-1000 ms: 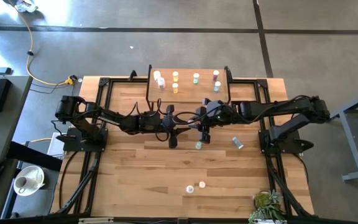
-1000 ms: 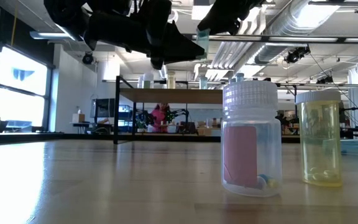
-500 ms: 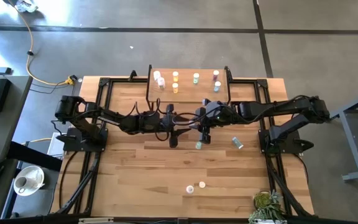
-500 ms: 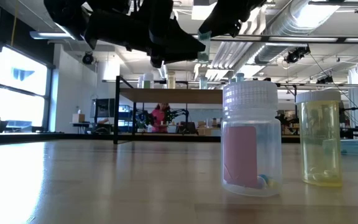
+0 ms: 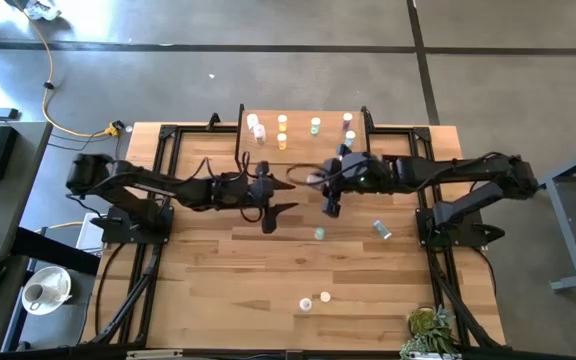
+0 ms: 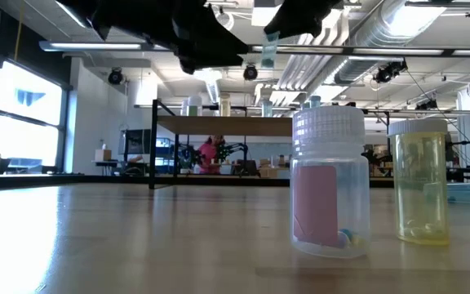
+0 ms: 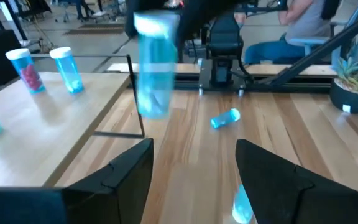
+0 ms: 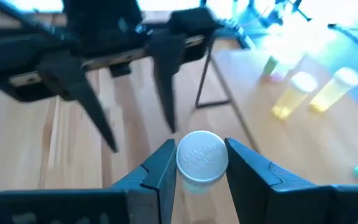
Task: Pick and place medicine bottles onto shelf by color
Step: Put the bottom green pill bottle on the shelf aligned with the other green pill bottle
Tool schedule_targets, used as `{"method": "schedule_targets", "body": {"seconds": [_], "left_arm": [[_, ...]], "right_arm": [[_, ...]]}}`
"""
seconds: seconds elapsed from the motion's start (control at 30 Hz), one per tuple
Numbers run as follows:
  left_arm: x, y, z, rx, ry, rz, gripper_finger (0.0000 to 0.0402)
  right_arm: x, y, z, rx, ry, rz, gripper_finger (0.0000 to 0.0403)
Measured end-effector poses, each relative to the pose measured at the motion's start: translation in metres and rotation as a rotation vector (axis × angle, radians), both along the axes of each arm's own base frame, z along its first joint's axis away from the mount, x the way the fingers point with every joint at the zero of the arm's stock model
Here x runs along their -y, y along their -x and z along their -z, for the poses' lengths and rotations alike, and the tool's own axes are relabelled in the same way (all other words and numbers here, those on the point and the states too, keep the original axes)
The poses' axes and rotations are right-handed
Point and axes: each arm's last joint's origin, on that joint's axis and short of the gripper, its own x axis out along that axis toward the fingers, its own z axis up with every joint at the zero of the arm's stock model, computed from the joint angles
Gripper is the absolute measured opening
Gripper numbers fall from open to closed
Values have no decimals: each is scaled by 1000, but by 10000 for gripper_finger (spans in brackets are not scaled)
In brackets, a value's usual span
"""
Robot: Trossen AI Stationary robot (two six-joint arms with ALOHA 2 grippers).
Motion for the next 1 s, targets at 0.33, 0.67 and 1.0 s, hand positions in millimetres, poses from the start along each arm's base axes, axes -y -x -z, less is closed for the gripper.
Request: {"method": "schedule_targets", "body": {"seconds": [0.33,0.67,1.0], "left_arm": [[3,22,-29,35,-44,17,216],[6,45,-55,74,-78,15,216],[7,55,-64,100,-85,14,216]], "right_arm": [[44,16,-32,221,51,202,108],[100,26,-29,269,-20,402,108],[123,1,17,96,-121,416,108]]}}
